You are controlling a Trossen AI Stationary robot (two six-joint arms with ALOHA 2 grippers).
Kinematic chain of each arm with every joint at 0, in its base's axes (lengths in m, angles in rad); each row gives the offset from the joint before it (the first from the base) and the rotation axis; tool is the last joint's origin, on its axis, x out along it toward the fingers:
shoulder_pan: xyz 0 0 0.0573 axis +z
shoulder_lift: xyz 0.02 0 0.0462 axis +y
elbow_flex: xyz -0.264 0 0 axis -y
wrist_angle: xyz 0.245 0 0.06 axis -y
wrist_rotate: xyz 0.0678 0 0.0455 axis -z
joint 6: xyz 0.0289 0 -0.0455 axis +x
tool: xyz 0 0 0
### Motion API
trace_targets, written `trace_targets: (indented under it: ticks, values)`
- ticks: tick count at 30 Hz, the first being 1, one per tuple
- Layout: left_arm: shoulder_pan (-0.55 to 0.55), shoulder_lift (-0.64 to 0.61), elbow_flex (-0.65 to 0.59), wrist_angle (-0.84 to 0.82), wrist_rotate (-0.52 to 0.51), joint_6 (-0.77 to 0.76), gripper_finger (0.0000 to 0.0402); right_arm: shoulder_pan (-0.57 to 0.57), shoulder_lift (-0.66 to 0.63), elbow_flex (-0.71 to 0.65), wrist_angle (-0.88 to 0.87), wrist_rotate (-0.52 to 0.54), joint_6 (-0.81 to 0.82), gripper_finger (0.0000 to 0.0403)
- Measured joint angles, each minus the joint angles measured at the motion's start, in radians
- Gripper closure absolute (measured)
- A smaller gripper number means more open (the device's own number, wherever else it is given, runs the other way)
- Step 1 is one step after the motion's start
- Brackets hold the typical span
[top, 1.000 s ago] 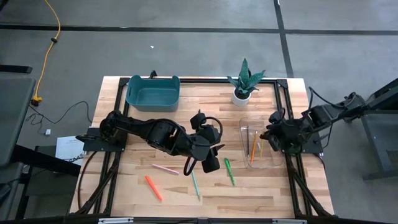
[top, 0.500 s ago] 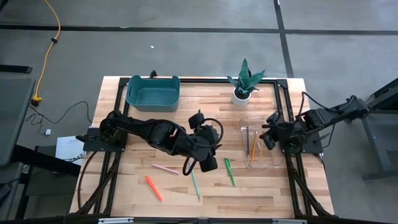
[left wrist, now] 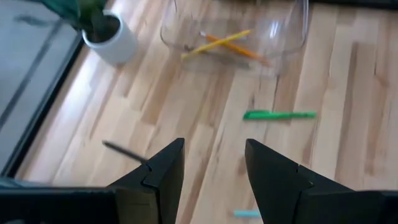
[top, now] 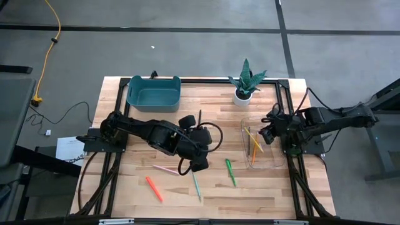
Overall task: Sort pens & pencils
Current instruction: Put the yellow pencil into the transparent bin, then put the light blue pencil into the transparent bin
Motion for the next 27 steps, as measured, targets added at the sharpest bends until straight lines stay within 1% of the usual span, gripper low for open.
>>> trace_targets:
  ticks: [4,7,10,15,19,24,27]
  values:
    - [-0.005,0.000,-0.005,-0.053,0.056,-0.027,0.0244,-0.014,0.000,0.000,0.028,-0.001,-0.036,0.0305]
    - [-0.026,0.000,-0.042,-0.072,0.108,-0.018,0.0244,-0.014,0.000,0.000,0.055,-0.008,-0.068,0.0305]
    - [-0.063,0.000,-0.094,-0.086,0.145,-0.006,0.0244,-0.014,0.000,0.000,0.082,-0.017,-0.102,0.0304]
    - [-0.092,0.001,-0.214,-0.083,0.159,0.008,0.0244,-0.014,-0.001,0.000,0.113,-0.066,-0.137,0.0304]
    - [-0.089,0.001,-0.327,-0.040,0.263,0.008,0.0244,-0.014,-0.001,0.000,0.158,-0.120,-0.127,0.0304]
    - [-0.090,0.001,-0.459,0.074,0.351,-0.021,0.0244,-0.001,-0.001,0.027,0.236,-0.124,-0.102,0.0304]
    - [-0.090,0.001,-0.529,0.152,0.400,-0.065,0.0244,0.005,-0.001,0.057,0.250,-0.122,-0.102,0.0304]
